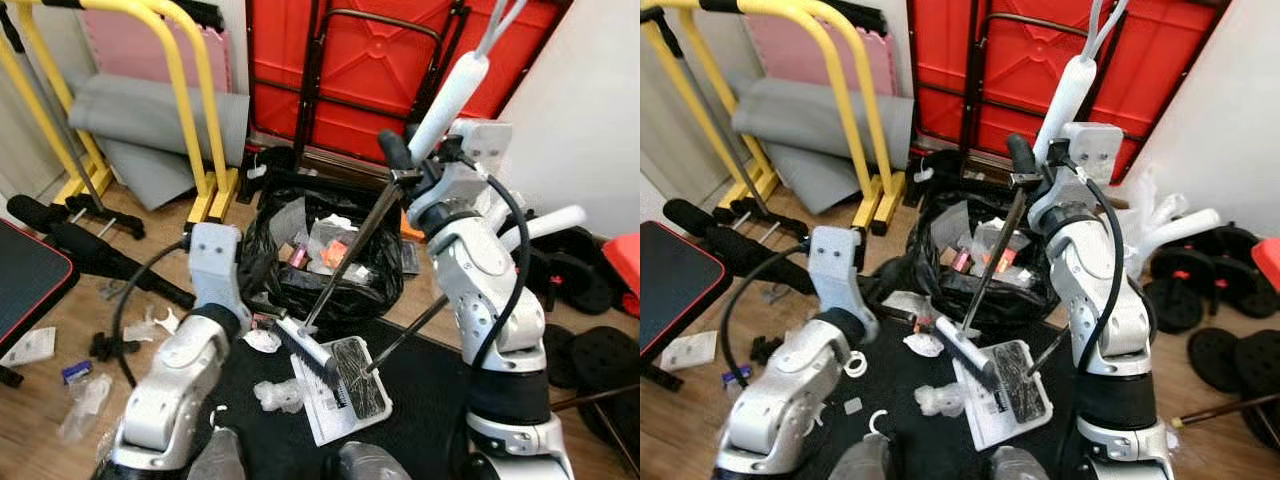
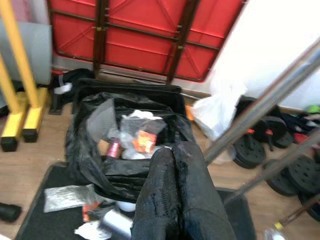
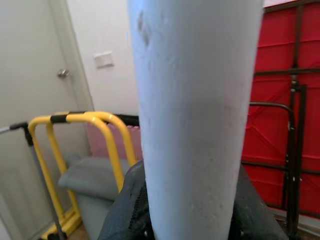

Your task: Sweep floor

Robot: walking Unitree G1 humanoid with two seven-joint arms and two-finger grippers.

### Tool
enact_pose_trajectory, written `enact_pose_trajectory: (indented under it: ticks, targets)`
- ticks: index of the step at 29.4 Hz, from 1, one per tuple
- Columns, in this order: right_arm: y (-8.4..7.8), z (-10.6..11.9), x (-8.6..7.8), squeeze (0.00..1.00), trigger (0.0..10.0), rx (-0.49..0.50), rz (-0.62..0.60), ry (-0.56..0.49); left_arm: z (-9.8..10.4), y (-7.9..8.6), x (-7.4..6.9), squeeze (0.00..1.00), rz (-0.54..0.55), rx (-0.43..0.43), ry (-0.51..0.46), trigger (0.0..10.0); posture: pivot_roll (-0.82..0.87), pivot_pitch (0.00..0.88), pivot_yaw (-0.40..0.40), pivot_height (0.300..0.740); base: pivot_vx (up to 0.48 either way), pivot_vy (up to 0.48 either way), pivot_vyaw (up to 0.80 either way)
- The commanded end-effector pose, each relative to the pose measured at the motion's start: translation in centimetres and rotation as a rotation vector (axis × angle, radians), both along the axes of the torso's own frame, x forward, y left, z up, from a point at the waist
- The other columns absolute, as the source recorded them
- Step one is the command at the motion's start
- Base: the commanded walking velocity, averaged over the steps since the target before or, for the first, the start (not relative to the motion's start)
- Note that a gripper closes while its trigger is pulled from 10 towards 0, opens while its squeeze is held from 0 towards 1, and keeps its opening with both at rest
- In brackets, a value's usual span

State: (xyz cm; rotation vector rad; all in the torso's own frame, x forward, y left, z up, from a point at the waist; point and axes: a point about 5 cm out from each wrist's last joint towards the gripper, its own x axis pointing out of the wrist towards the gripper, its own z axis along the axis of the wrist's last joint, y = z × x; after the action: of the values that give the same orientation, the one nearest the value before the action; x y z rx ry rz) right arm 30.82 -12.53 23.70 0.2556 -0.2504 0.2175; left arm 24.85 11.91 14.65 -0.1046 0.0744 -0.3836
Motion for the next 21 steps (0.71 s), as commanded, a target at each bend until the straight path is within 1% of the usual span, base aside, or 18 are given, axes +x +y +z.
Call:
enact_pose_trajectory:
  ticks: [1, 3, 4, 6, 7, 8, 10, 12, 14, 15, 16, 18, 19, 21]
  targets:
    - [0.1, 0.8, -0.1, 0.0, 10.0, 0.039, 0.013, -0.027, -0.1, -0.8, -0.5, 0.0, -0.086, -0.013, 0.017, 10.0, -0.14, 0.202, -0.127, 0.74, 0.0, 0.0, 0.0]
    - [0.0, 0.7, 0.4, 0.0, 10.0, 0.045, -0.012, -0.019, 0.2, -1.5, -1.6, 0.0, -0.192, -0.014, 0.025, 10.0, -0.14, 0.236, -0.124, 0.74, 0.0, 0.0, 0.0]
    - [0.0, 0.7, 0.4, 0.0, 10.0, 0.045, -0.012, -0.019, 0.2, -1.5, -1.6, 0.0, -0.192, -0.014, 0.025, 10.0, -0.14, 0.236, -0.124, 0.74, 0.0, 0.0, 0.0]
    - [-0.2, 1.2, 0.9, 0.0, 10.0, 0.06, -0.038, -0.018, 0.7, -2.4, -3.2, 0.0, -0.336, -0.012, 0.044, 10.0, -0.14, 0.304, -0.12, 0.74, 0.0, 0.0, 0.0]
    - [-0.2, 1.2, 0.9, 0.0, 10.0, 0.06, -0.038, -0.018, 0.7, -2.4, -3.2, 0.0, -0.336, -0.012, 0.044, 10.0, -0.14, 0.304, -0.12, 0.74, 0.0, 0.0, 0.0]
    - [-0.1, 1.5, 1.0, 0.0, 10.0, 0.068, -0.047, -0.021, 1.0, -2.6, -3.8, 0.0, -0.386, -0.012, 0.052, 10.0, -0.15, 0.331, -0.118, 0.74, 0.0, 0.0, 0.0]
    - [-0.1, 1.5, 1.0, 0.0, 10.0, 0.068, -0.047, -0.021, 1.0, -2.6, -3.8, 0.0, -0.386, -0.012, 0.052, 10.0, -0.15, 0.331, -0.118, 0.74, 0.0, 0.0, 0.0]
    - [0.3, 2.0, 1.2, 0.0, 10.0, 0.084, -0.06, -0.019, 1.8, -3.0, -4.6, 0.0, -0.453, -0.039, 0.064, 10.0, -0.16, 0.396, -0.111, 0.74, 0.0, 0.0, 0.0]
    - [0.3, 2.0, 1.2, 0.0, 10.0, 0.084, -0.06, -0.019, 1.8, -3.0, -4.6, 0.0, -0.453, -0.039, 0.064, 10.0, -0.16, 0.396, -0.111, 0.74, 0.0, 0.0, 0.0]
    - [0.6, 2.1, 1.2, 0.0, 10.0, 0.088, -0.067, -0.017, 2.1, -3.3, -5.0, 0.0, -0.502, -0.045, 0.07, 10.0, -0.16, 0.416, -0.104, 0.74, 0.0, 0.0, 0.0]
    - [0.6, 2.1, 1.2, 0.0, 10.0, 0.088, -0.067, -0.017, 2.1, -3.3, -5.0, 0.0, -0.502, -0.045, 0.07, 10.0, -0.16, 0.416, -0.104, 0.74, 0.0, 0.0, 0.0]
    - [0.8, 2.1, 1.1, 0.0, 10.0, 0.097, -0.095, -0.013, 2.7, -3.7, -6.0, 0.0, -0.616, -0.03, 0.078, 10.0, -0.16, 0.452, -0.091, 0.74, 0.0, 0.0, 0.0]
    - [0.8, 2.1, 1.1, 0.0, 10.0, 0.097, -0.095, -0.013, 2.7, -3.7, -6.0, 0.0, -0.616, -0.03, 0.078, 10.0, -0.16, 0.452, -0.091, 0.74, 0.0, 0.0, 0.0]
    - [0.7, 2.3, 1.1, 0.0, 10.0, 0.127, -0.114, -0.017, 3.1, -4.0, -6.7, 0.0, -0.679, -0.03, 0.084, 10.0, -0.16, 0.471, -0.084, 0.74, 0.0, 0.0, 0.0]
